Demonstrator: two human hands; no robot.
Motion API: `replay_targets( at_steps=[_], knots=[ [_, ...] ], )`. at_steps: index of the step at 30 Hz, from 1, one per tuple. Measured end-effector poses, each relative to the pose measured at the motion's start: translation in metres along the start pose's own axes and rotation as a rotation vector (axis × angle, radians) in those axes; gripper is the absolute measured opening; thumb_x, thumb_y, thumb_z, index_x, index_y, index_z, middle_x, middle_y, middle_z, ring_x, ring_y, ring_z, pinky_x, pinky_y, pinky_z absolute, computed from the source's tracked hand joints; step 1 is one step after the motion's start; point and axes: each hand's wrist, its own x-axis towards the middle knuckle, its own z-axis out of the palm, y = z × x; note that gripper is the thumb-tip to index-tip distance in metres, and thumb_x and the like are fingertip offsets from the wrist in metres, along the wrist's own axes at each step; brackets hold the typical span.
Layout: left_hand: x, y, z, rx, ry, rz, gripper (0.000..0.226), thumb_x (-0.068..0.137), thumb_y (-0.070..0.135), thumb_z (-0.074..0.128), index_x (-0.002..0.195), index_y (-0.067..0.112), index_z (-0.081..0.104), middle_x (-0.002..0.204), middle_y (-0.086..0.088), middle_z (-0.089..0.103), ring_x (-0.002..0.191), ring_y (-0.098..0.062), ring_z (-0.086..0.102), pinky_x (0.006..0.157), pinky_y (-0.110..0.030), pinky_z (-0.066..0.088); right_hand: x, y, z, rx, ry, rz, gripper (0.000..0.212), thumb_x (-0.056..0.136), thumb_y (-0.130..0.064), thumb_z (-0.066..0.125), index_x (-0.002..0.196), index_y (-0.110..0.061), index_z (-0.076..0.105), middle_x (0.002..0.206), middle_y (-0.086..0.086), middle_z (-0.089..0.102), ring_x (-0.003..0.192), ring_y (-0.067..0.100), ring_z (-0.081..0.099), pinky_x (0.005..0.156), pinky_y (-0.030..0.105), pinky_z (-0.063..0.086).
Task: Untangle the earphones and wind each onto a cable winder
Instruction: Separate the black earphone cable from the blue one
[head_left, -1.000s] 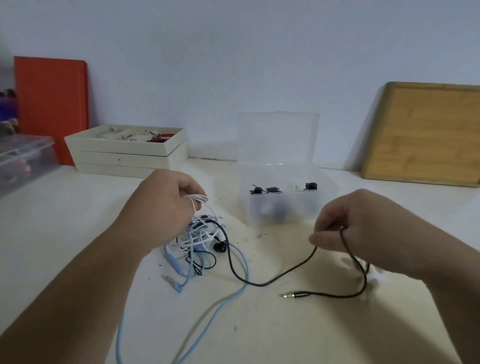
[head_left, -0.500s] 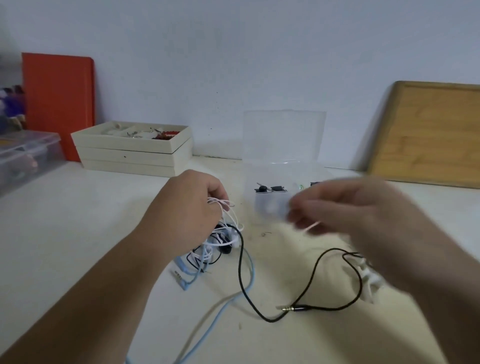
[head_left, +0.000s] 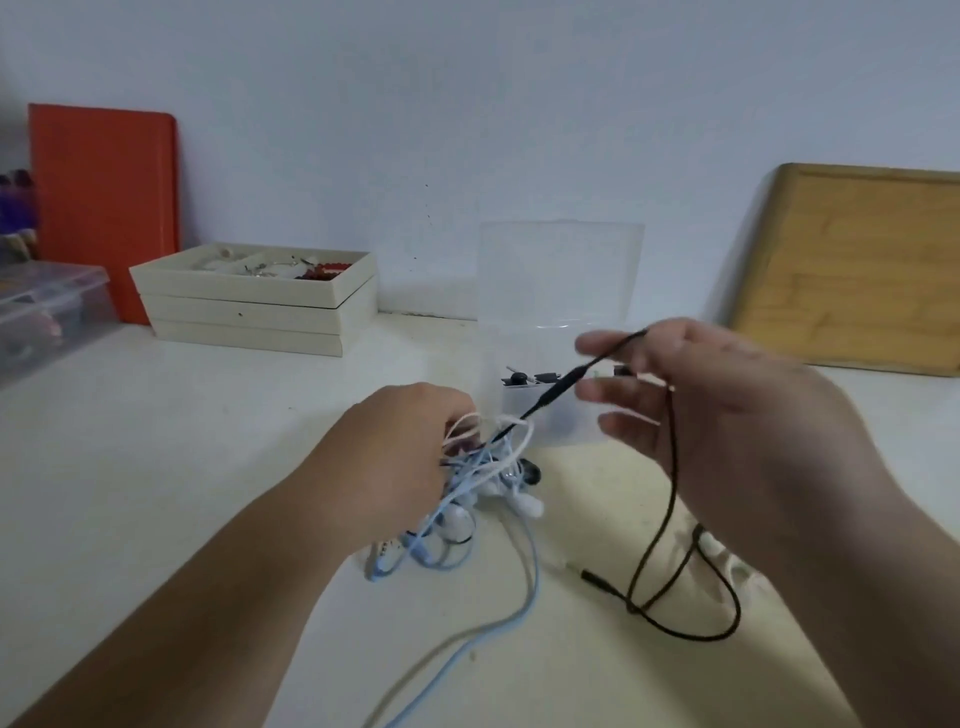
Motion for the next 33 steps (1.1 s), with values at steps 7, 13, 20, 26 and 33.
replay_targets(
  at_steps=[7, 13, 20, 26, 33],
  knots=[
    [0.001, -0.024, -0.014, 0.186, 0.078, -0.229, 0.029, 0.074, -0.001, 0.059, 0.08, 0.027, 0.056, 0.085, 0.006, 0.059, 0.081, -0.019, 0.058, 0.075, -0.036, 0.05, 0.013, -0.027, -0.048, 0.448, -0.041, -0.148, 0.024, 0.076, -0.025, 0.05, 0.052, -0.021, 0.05, 0.078, -0.004, 0.069, 0.064, 0.011, 0.063, 0.062, 0.022, 0.053],
    [0.002, -0.038, -0.022, 0.003, 0.015, -0.379, 0.033, 0.07, 0.009, 0.073, 0.093, 0.029, 0.062, 0.094, 0.008, 0.062, 0.089, -0.018, 0.06, 0.078, -0.034, 0.053, 0.014, -0.032, -0.069, 0.435, 0.242, -0.187, 0.018, 0.061, -0.02, 0.056, 0.048, -0.022, 0.045, 0.054, -0.007, 0.039, 0.049, 0.01, 0.048, 0.043, 0.018, 0.035],
    [0.002, -0.027, -0.025, -0.437, 0.144, -0.189, 0.04, 0.076, 0.003, 0.072, 0.1, 0.035, 0.067, 0.11, 0.015, 0.065, 0.109, 0.002, 0.057, 0.091, -0.025, 0.045, -0.001, -0.018, -0.028, -0.982, 0.235, 0.04, 0.026, 0.082, -0.019, 0.07, 0.06, -0.005, 0.067, 0.044, 0.007, 0.043, 0.04, 0.018, 0.031, 0.043, 0.02, 0.026],
    [0.004, -0.008, 0.003, -0.198, 0.049, 0.029, 0.03, 0.099, 0.025, 0.056, 0.126, 0.037, 0.06, 0.116, 0.022, 0.06, 0.105, 0.0, 0.057, 0.087, -0.017, 0.043, 0.0, -0.012, -0.028, -1.368, 0.129, 0.198, 0.016, 0.069, -0.009, 0.072, 0.059, -0.008, 0.059, 0.045, 0.0, 0.049, 0.04, 0.015, 0.044, 0.046, 0.023, 0.034],
    [0.005, -0.004, 0.008, -0.215, 0.075, 0.015, 0.012, 0.088, 0.023, 0.071, 0.083, 0.032, 0.067, 0.077, 0.011, 0.062, 0.073, -0.004, 0.058, 0.062, -0.013, 0.041, 0.0, 0.005, -0.027, -1.799, 0.258, -0.055, 0.054, 0.075, -0.022, 0.071, 0.124, -0.039, 0.056, 0.109, -0.016, 0.06, 0.101, 0.013, 0.057, 0.078, 0.03, 0.046]
  ],
)
